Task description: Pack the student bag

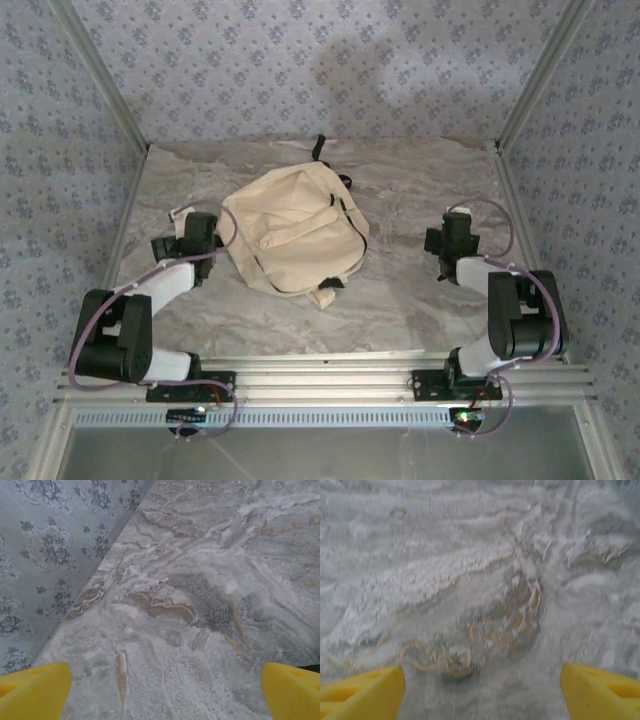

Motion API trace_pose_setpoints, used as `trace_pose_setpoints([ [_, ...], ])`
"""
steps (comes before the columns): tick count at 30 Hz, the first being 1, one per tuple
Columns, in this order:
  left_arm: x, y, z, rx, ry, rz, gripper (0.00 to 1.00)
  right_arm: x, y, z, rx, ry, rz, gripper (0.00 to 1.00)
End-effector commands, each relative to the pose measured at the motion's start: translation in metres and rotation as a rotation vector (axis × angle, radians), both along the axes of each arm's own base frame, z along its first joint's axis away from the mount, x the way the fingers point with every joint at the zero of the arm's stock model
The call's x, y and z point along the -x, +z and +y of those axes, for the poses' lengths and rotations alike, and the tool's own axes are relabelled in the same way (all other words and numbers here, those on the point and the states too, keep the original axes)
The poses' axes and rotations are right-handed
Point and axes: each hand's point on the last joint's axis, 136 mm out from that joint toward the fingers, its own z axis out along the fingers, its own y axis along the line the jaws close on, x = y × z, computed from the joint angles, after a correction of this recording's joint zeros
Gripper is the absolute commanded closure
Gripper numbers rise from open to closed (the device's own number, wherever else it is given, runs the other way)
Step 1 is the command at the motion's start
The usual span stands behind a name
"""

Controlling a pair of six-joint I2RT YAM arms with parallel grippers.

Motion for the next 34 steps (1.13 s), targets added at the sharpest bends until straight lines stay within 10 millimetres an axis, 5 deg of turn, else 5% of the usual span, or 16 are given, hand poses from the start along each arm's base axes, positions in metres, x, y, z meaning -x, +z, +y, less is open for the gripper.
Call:
trace_pose_setpoints([
  [1,-0.027,0.032,-0.003,0.042,-0.101,-0.228,0.03,-0.025,0.031,-0.013,0.099,-0.047,-0.153,0.13],
  [2,-0.03,0.03,-0.005,0.051,-0.126,-0.242,0.04,-0.022,0.029,-0.01,0.076,-0.048,-0.15,0.01],
  [11,-0.04,0.0,-0.012,0.17,-0.259,-0.293,0.01,-0.006,0.027,0.0,0.011,0.083,-0.355,0.0],
  [13,-0.036,-0.006,-0.015,0.177,-0.289,-0.335,0.0,-0.004,0.022,-0.003,-0.012,0.06,-0.285,0.0],
  [34,-0.046,-0.009,-0.024,0.19,-0.346,-0.292,0.0,-0.007,0.024,0.002,0.016,0.084,-0.299,0.0],
])
